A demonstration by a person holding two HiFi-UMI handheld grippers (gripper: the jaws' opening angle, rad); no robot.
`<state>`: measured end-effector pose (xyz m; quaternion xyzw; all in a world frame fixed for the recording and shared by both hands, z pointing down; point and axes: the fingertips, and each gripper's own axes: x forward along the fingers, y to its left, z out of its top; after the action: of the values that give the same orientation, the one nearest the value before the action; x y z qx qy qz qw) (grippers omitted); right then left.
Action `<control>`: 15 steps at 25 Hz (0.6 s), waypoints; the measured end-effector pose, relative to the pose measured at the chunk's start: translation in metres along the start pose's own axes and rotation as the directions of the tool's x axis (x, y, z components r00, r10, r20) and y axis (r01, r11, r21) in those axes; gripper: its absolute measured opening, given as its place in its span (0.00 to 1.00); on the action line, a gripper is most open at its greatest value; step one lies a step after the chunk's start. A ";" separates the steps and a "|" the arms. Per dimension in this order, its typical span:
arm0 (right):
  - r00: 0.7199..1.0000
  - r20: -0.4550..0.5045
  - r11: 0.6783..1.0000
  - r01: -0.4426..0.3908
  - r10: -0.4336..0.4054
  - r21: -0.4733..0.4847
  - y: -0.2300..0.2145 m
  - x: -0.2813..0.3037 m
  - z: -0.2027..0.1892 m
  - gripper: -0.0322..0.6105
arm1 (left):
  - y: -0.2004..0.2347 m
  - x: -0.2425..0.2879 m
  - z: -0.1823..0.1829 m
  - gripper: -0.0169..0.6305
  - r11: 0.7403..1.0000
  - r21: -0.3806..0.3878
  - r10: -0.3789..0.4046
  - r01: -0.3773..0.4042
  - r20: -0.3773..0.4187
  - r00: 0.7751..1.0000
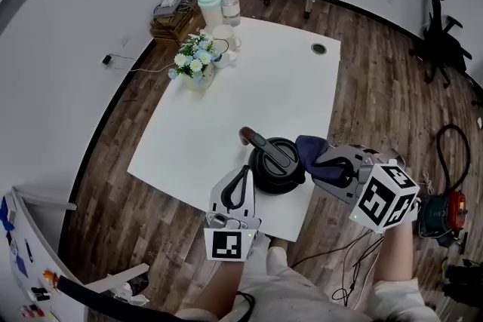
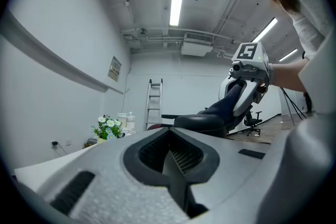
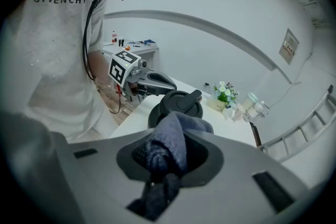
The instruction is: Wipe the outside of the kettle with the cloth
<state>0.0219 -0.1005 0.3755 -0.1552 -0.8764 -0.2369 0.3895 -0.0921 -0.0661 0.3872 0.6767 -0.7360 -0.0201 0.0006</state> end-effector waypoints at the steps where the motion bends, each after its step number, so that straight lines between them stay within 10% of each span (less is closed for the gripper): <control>1: 1.000 0.002 1.000 -0.007 0.007 0.000 0.006 -0.001 0.000 0.16 | -0.002 -0.002 0.000 0.04 1.000 0.001 0.001 -0.001 -0.003 1.000; 7: 0.999 0.028 0.999 -0.036 0.037 -0.030 0.035 -0.011 0.011 0.16 | -0.006 -0.009 -0.003 0.04 1.000 0.019 0.019 -0.019 -0.008 1.000; 15: 0.980 0.097 0.976 0.182 -0.171 -0.116 0.021 -0.046 0.057 0.16 | 0.027 -0.002 0.003 0.04 0.995 0.089 0.042 -0.043 0.014 0.999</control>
<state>0.0268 -0.0562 0.3143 -0.1109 -0.8863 -0.3177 0.3181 -0.1192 -0.0619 0.3848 0.6602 -0.7503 0.0086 -0.0337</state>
